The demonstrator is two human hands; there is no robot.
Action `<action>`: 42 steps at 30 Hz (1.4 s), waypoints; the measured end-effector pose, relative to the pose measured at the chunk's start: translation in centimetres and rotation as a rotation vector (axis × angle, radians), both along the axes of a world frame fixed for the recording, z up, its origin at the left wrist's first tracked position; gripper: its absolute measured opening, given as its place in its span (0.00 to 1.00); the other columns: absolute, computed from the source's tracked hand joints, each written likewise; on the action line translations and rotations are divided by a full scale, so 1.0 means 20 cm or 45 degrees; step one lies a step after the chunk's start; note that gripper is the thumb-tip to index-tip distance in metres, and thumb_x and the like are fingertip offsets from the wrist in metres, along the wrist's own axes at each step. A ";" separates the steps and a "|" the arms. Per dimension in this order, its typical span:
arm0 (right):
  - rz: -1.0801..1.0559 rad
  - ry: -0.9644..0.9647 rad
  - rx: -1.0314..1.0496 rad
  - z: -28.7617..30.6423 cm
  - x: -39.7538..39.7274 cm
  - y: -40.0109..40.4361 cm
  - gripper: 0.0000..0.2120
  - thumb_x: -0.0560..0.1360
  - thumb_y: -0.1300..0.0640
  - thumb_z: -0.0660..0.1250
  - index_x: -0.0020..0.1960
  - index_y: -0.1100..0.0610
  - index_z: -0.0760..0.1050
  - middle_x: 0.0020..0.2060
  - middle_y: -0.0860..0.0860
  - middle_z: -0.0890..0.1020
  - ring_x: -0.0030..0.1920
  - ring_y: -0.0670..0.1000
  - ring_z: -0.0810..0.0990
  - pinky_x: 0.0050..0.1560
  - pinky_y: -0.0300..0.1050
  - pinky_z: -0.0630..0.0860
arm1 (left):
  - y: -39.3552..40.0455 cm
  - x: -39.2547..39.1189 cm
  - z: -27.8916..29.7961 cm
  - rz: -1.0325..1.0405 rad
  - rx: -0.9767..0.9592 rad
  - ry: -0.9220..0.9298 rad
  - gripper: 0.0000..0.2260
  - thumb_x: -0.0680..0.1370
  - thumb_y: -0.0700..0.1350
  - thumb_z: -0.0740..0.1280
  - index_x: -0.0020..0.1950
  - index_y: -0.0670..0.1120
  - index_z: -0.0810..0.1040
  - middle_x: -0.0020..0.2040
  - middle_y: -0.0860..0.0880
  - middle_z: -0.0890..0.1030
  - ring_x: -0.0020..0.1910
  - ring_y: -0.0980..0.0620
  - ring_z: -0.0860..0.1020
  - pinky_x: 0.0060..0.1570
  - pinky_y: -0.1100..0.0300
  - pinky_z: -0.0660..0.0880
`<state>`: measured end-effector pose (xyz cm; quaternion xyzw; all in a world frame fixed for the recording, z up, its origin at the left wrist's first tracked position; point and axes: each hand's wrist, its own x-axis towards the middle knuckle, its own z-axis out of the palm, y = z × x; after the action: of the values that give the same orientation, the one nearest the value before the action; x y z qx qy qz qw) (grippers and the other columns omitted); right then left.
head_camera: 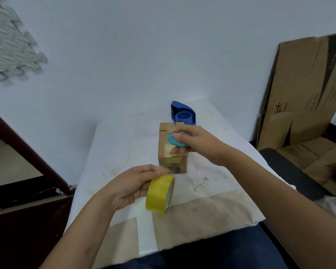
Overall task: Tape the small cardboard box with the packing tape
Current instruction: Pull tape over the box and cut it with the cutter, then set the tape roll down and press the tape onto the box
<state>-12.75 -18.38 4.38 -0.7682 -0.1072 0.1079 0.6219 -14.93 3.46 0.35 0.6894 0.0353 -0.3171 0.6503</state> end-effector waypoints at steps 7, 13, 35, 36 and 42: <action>-0.318 0.534 1.046 -0.13 -0.12 -0.06 0.11 0.78 0.63 0.57 0.58 0.65 0.72 0.46 0.59 0.77 0.40 0.53 0.83 0.39 0.40 0.80 | -0.10 -0.06 0.03 0.057 -0.026 -0.193 0.07 0.78 0.39 0.68 0.54 0.43 0.84 0.53 0.41 0.85 0.47 0.48 0.82 0.49 0.57 0.80; -0.423 0.391 0.402 -0.22 -0.25 -0.15 0.18 0.75 0.43 0.65 0.54 0.57 0.76 0.36 0.50 0.71 0.35 0.47 0.71 0.39 0.40 0.72 | -0.29 -0.10 -0.01 0.285 -0.300 -0.177 0.06 0.78 0.35 0.66 0.51 0.41 0.83 0.52 0.41 0.85 0.45 0.47 0.85 0.44 0.57 0.83; -0.824 -0.405 -0.802 -0.24 -0.20 -0.43 0.04 0.75 0.50 0.64 0.48 0.46 0.76 0.39 0.47 0.79 0.41 0.53 0.77 0.37 0.44 0.70 | -0.64 -0.06 0.02 0.192 -0.182 -0.301 0.19 0.79 0.39 0.66 0.66 0.58 0.74 0.55 0.46 0.85 0.50 0.47 0.86 0.54 0.53 0.80; -0.841 -0.429 -0.909 -0.24 -0.17 -0.45 0.04 0.75 0.52 0.63 0.49 0.47 0.75 0.39 0.47 0.78 0.41 0.54 0.77 0.36 0.44 0.69 | -0.62 -0.05 0.04 0.213 -0.168 -0.368 0.17 0.80 0.39 0.65 0.66 0.56 0.75 0.55 0.47 0.85 0.50 0.48 0.86 0.53 0.55 0.80; -0.591 -0.429 -1.307 -0.32 0.01 -0.43 0.07 0.75 0.57 0.60 0.52 0.51 0.73 0.44 0.52 0.80 0.43 0.56 0.77 0.37 0.45 0.66 | -0.42 0.07 0.09 0.384 0.083 -0.793 0.11 0.80 0.37 0.63 0.50 0.47 0.85 0.50 0.47 0.87 0.47 0.53 0.86 0.50 0.63 0.80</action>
<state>-12.53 -26.97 -2.01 -0.9809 0.0323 -0.1165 0.1521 -13.45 -4.99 2.09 0.7606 -0.0534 0.0094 0.6470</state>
